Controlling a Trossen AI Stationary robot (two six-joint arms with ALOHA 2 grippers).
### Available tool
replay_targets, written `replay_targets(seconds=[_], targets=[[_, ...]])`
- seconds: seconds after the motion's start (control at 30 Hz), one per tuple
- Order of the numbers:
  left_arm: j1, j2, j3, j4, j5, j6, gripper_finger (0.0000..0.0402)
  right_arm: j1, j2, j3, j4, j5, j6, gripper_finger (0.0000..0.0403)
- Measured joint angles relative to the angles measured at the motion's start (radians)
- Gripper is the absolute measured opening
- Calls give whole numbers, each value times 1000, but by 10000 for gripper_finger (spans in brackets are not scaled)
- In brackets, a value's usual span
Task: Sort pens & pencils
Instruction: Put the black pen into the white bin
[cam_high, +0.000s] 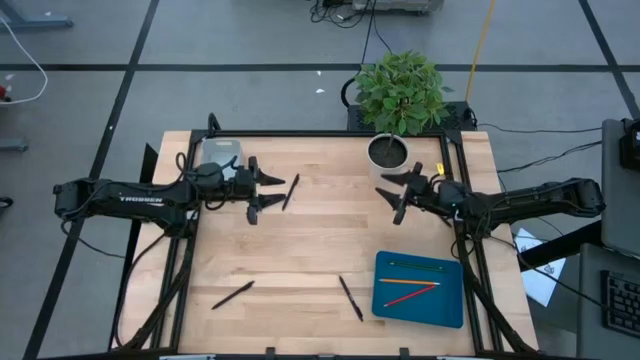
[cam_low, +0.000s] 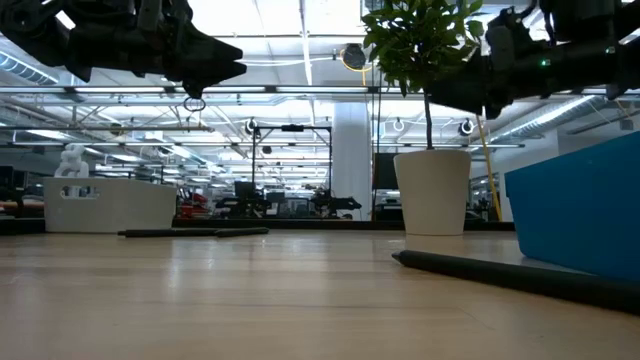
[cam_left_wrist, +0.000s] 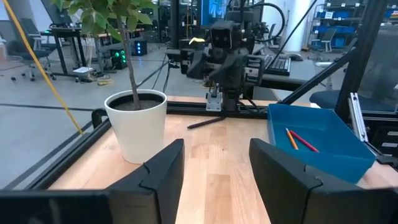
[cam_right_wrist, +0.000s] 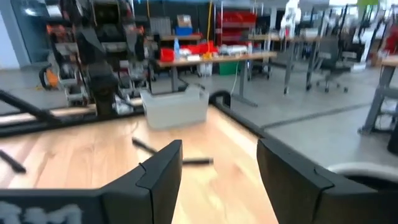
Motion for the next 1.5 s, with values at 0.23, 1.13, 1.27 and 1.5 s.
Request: replay_targets(seconds=[0.23,1.13,1.27,1.5], targets=[[0,0,0,-9,0,-2,186,0,0,114,-440,81,174,196],[0,0,0,-47,0,4,186,-355,158,336,-1603,-132,589,196],[0,0,0,-59,0,1,186,-419,259,336,-1609,-134,570,196],[0,0,0,-87,0,1,186,-490,382,335,-1542,-190,487,196]])
